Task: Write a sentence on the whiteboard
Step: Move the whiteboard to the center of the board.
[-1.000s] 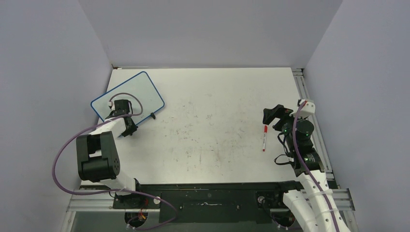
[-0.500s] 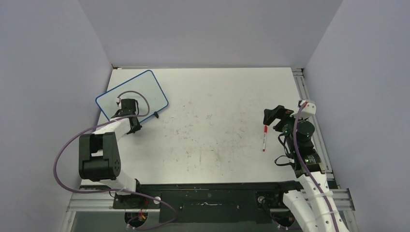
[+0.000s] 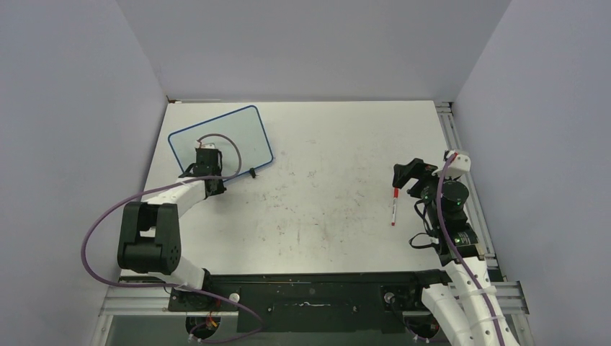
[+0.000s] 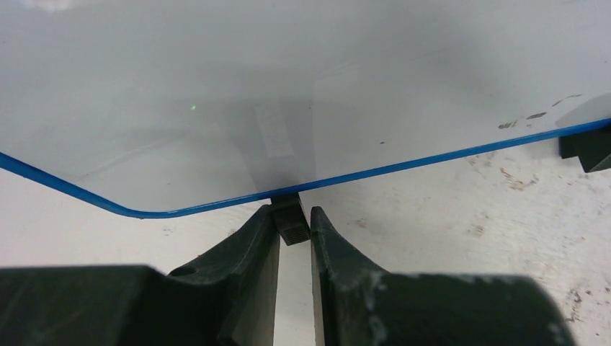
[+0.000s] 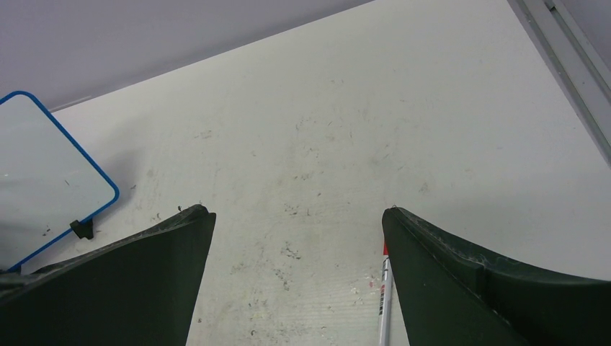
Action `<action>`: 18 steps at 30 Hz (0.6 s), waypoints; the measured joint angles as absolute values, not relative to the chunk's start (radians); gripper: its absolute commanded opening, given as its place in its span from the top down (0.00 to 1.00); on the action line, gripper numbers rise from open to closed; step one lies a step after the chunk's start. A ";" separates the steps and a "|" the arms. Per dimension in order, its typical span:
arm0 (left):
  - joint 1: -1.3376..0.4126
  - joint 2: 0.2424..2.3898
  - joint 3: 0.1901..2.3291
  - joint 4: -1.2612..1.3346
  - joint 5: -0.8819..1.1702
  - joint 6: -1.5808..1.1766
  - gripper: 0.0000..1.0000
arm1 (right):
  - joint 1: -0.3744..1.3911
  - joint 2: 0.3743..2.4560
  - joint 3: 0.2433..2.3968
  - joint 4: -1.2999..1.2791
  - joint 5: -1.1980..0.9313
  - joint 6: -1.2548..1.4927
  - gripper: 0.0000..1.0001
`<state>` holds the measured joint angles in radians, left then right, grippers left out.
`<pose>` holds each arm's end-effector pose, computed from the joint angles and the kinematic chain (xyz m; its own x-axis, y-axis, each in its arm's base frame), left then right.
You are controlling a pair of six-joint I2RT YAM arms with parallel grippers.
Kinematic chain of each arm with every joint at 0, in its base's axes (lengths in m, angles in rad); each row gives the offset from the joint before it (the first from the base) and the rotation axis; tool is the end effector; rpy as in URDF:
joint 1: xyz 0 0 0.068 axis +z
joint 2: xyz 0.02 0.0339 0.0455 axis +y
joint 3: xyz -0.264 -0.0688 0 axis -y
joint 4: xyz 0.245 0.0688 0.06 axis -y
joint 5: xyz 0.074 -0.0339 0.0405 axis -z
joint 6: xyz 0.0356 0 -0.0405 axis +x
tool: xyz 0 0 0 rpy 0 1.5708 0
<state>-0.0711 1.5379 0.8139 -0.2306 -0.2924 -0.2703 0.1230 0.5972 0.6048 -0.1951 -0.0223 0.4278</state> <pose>0.2971 -0.0109 0.1718 -0.7583 -0.2023 -0.6198 -0.3119 0.9473 0.0724 0.1526 0.0197 0.3034 -0.2282 0.3897 -0.8922 -0.0546 0.9098 0.4114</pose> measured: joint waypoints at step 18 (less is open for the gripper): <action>-0.171 1.541 0.812 -0.228 -0.136 -0.213 1.00 | 0.123 0.597 0.588 -0.197 -0.022 0.427 0.10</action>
<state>-0.1715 1.5414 0.8120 -0.2279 -0.1364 -0.2134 0.1230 0.5972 0.5880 -0.1970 -0.0219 0.4271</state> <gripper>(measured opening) 0.178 0.897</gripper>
